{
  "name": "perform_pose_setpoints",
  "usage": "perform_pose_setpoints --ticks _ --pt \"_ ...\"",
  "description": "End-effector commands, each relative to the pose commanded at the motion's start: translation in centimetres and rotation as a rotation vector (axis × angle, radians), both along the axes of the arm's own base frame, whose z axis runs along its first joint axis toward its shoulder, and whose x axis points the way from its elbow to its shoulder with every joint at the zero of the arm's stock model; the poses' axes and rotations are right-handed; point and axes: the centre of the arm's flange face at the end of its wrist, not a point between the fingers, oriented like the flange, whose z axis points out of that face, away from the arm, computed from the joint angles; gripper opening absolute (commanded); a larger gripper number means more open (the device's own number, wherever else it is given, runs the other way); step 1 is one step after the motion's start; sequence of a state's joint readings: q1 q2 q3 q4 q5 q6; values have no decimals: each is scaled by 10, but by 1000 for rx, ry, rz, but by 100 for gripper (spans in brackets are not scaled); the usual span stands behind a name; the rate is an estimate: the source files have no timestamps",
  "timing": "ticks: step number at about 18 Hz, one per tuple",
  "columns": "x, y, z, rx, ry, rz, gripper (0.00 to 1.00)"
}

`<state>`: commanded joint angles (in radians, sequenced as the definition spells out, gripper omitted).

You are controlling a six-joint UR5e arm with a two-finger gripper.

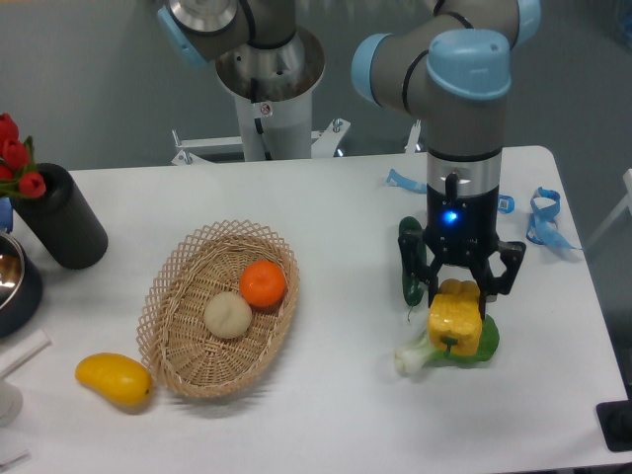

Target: Pick up the yellow pepper from the basket

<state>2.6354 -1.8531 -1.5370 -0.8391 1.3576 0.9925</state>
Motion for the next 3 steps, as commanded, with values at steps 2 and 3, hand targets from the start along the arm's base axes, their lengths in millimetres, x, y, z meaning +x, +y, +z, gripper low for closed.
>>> perform_pose_setpoints --ticks 2,3 --pt "-2 -2 0 -4 2 5 25" --pt "-2 -2 0 -5 3 6 25"
